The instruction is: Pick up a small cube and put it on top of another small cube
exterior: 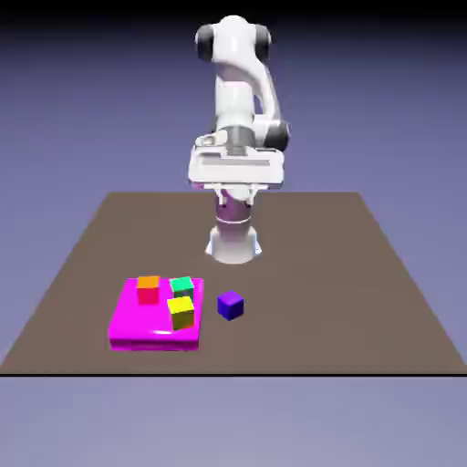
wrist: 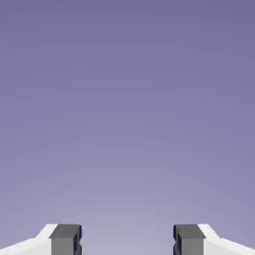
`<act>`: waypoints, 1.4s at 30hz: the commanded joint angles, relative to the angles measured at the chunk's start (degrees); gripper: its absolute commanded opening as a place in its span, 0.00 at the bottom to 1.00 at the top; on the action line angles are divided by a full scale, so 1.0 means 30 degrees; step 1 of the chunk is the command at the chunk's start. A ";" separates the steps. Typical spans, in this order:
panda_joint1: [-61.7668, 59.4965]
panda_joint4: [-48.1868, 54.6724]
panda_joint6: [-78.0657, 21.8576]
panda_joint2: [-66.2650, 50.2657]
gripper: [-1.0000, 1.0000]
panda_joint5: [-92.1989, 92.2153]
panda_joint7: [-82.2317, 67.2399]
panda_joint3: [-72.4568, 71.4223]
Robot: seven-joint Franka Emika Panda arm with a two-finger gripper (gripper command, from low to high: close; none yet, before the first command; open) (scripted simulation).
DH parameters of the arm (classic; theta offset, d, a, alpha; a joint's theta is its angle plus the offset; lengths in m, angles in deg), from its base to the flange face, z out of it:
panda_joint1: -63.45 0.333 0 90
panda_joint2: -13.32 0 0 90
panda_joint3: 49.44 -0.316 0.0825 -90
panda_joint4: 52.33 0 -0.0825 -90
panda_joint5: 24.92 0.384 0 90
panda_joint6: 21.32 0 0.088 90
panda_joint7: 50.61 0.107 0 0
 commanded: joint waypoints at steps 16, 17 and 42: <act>0.4246 0.2898 -1.1526 -1.1075 0.50 -0.4794 -0.3931 0.2641; 0.4511 0.3079 -1.2246 -1.1768 0.50 -0.5094 -0.4176 0.2806; 0.5801 1.0201 -1.8047 -1.2756 0.00 -0.6011 -1.1226 0.7711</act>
